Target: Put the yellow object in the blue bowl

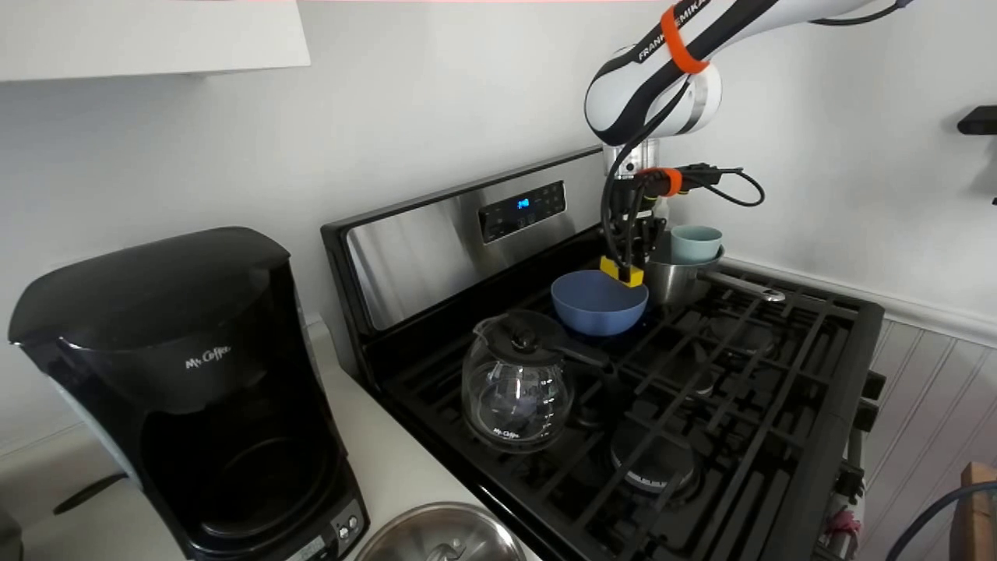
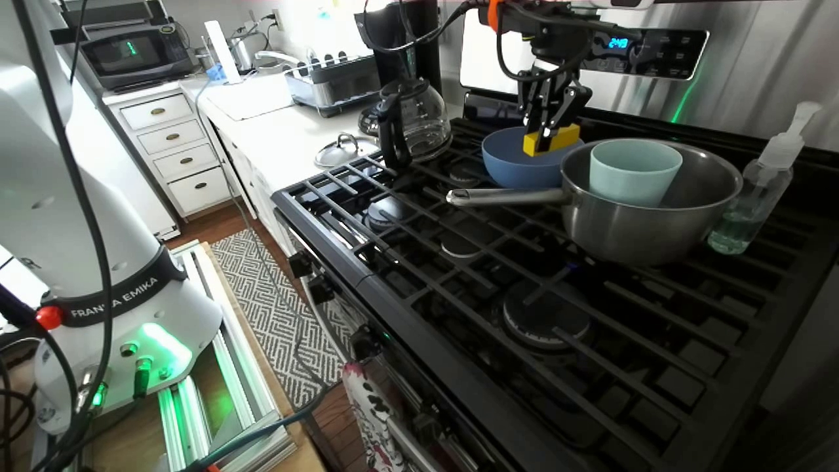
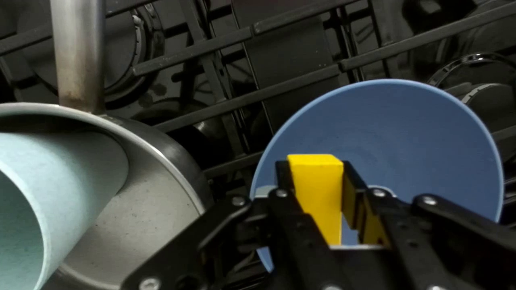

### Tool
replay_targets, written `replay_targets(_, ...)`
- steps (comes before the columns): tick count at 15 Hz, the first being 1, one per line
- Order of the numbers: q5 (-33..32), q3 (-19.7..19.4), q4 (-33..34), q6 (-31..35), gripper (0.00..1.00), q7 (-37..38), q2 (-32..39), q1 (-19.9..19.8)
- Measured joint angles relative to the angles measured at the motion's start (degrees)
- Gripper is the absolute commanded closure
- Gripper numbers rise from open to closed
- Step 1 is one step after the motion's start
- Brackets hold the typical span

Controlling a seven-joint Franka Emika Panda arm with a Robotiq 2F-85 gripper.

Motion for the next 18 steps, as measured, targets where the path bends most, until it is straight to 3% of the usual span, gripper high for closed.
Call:
replay_targets(4, -1.2, 0.0, 0.3, -0.9, 0.92, 0.2, 0.3, 0.3)
replay_targets(5, -1.6, 0.0, 0.3, -1.3, 0.6, 0.2, 0.3, 0.3)
replay_targets(6, -2.0, 0.0, 0.4, -1.8, 0.42, 0.2, 0.3, 0.3)
replay_targets(11, -3.1, 0.0, 0.5, -4.1, 0.07, 0.2, 0.3, 0.4)
replay_targets(13, -3.3, 0.1, 0.5, -4.2, 0.0, 0.2, 0.3, 0.6)
replay_targets(18, -3.5, 0.5, 0.4, -4.3, 0.0, 0.2, -1.3, 1.4)
